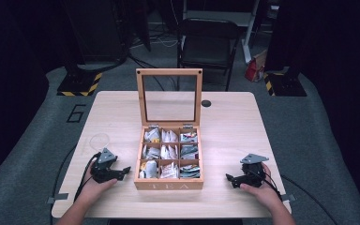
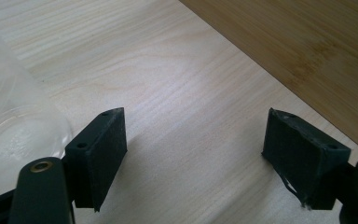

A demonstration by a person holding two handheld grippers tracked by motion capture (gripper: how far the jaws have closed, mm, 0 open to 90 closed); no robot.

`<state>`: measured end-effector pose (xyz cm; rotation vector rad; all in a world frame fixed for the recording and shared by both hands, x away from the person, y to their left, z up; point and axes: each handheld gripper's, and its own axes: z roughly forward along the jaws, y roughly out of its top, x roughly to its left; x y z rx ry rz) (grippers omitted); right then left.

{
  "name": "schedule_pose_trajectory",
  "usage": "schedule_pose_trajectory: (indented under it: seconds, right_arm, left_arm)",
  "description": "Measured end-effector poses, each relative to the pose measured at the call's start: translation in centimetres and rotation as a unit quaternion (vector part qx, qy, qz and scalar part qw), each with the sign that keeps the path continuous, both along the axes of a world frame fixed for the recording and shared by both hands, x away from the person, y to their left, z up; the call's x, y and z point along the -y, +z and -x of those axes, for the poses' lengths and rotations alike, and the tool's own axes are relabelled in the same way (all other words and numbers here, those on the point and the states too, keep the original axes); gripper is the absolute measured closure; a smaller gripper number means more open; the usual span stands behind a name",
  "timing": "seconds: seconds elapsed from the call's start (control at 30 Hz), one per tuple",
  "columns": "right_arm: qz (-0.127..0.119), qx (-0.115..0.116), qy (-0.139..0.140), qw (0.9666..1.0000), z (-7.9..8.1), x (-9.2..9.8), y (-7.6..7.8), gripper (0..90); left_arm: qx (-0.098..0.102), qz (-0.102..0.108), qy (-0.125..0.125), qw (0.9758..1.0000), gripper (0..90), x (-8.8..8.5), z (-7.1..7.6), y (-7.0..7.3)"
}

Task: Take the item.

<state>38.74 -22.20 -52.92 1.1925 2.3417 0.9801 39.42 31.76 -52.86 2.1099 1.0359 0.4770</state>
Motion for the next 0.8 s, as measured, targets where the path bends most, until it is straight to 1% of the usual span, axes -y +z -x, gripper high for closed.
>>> schedule_pose_trajectory:
  seconds: [0.1, 0.13, 0.17, 0.2, 0.23, 0.27, 0.3, 0.33, 0.37, 0.4, 0.43, 0.47, 0.5, 0.53, 0.57, 0.6, 0.63, 0.67, 0.73, 0.8]
  right_arm:
    - [0.000, 0.000, 0.000, 1.0000, 0.0, 0.0, 0.0, 0.0]
    - [0.000, 0.000, 0.000, 1.0000, 0.0, 0.0, 0.0, 0.0]
    - [0.000, 0.000, 0.000, 1.0000, 0.0, 0.0, 0.0, 0.0]
    - [0.000, 0.000, 0.000, 1.0000, 0.0, 0.0, 0.0, 0.0]
    - [0.000, 0.000, 0.000, 1.0000, 0.0, 0.0, 0.0, 0.0]
    - [0.000, 0.000, 0.000, 1.0000, 0.0, 0.0, 0.0, 0.0]
    - [0.000, 0.000, 0.000, 1.0000, 0.0, 0.0, 0.0, 0.0]
    - [0.000, 0.000, 0.000, 1.0000, 0.0, 0.0, 0.0, 0.0]
    - [0.000, 0.000, 0.000, 1.0000, 0.0, 0.0, 0.0, 0.0]
    - [0.000, 0.000, 0.000, 1.0000, 0.0, 0.0, 0.0, 0.0]
    - [0.000, 0.000, 0.000, 1.0000, 0.0, 0.0, 0.0, 0.0]
    - [0.000, 0.000, 0.000, 1.0000, 0.0, 0.0, 0.0, 0.0]
    - [0.000, 0.000, 0.000, 1.0000, 0.0, 0.0, 0.0, 0.0]
    - [0.000, 0.000, 0.000, 1.0000, 0.0, 0.0, 0.0, 0.0]
    - [0.000, 0.001, 0.000, 1.0000, 0.0, 0.0, 0.0, 0.0]
    - [0.000, 0.000, 0.000, 1.0000, 0.0, 0.0, 0.0, 0.0]
    - [0.000, 0.000, 0.000, 1.0000, 0.0, 0.0, 0.0, 0.0]
    - [0.000, 0.000, 0.000, 1.0000, 0.0, 0.0, 0.0, 0.0]
    - [0.000, 0.000, 0.000, 1.0000, 0.0, 0.0, 0.0, 0.0]
    - [0.000, 0.000, 0.000, 1.0000, 0.0, 0.0, 0.0, 0.0]
  left_arm:
    - [-0.001, 0.000, -0.001, 1.0000, 21.7, -0.1, 0.0, 0.0]
    - [0.003, 0.001, 0.002, 1.0000, 22.2, -0.1, 0.0, 0.0]
    - [0.003, 0.001, 0.002, 1.0000, 22.9, -0.1, 0.0, 0.0]
    - [-0.001, 0.000, 0.001, 1.0000, 23.5, -0.1, 0.0, 0.1]
    - [-0.001, 0.000, 0.001, 1.0000, 24.0, -0.1, 0.0, 0.1]
    - [-0.007, 0.001, -0.002, 1.0000, 24.3, -0.1, 0.0, 0.3]
    - [-0.007, 0.001, -0.002, 1.0000, 24.3, -0.1, 0.0, 0.3]
    - [-0.007, 0.008, 0.001, 0.9999, 24.6, 0.0, 0.1, 0.5]
    - [-0.007, 0.008, 0.001, 0.9999, 25.0, 0.0, 0.1, 0.5]
    - [-0.004, 0.018, 0.005, 0.9998, 25.8, 0.0, 0.1, 0.9]
    - [-0.004, 0.018, 0.005, 0.9998, 26.2, 0.0, 0.1, 0.9]
    - [-0.011, 0.037, 0.011, 0.9992, 26.8, 0.1, 0.2, 1.3]
    - [-0.011, 0.037, 0.011, 0.9992, 27.9, 0.1, 0.2, 1.3]
    - [-0.012, 0.044, 0.012, 0.9989, 27.9, 0.2, 0.4, 1.5]
    - [-0.015, 0.043, 0.009, 0.9989, 30.2, 0.2, 0.5, 1.8]
    - [-0.014, 0.045, 0.008, 0.9988, 30.3, 0.3, 0.6, 1.9]
    - [-0.014, 0.045, 0.008, 0.9988, 31.0, 0.3, 0.6, 1.9]
    - [-0.011, 0.039, 0.003, 0.9992, 31.0, 0.2, 0.7, 2.1]
    - [-0.010, 0.056, 0.013, 0.9983, 33.1, 0.4, 1.1, 2.6]
    - [-0.012, 0.060, 0.011, 0.9981, 34.5, 0.4, 1.2, 2.9]
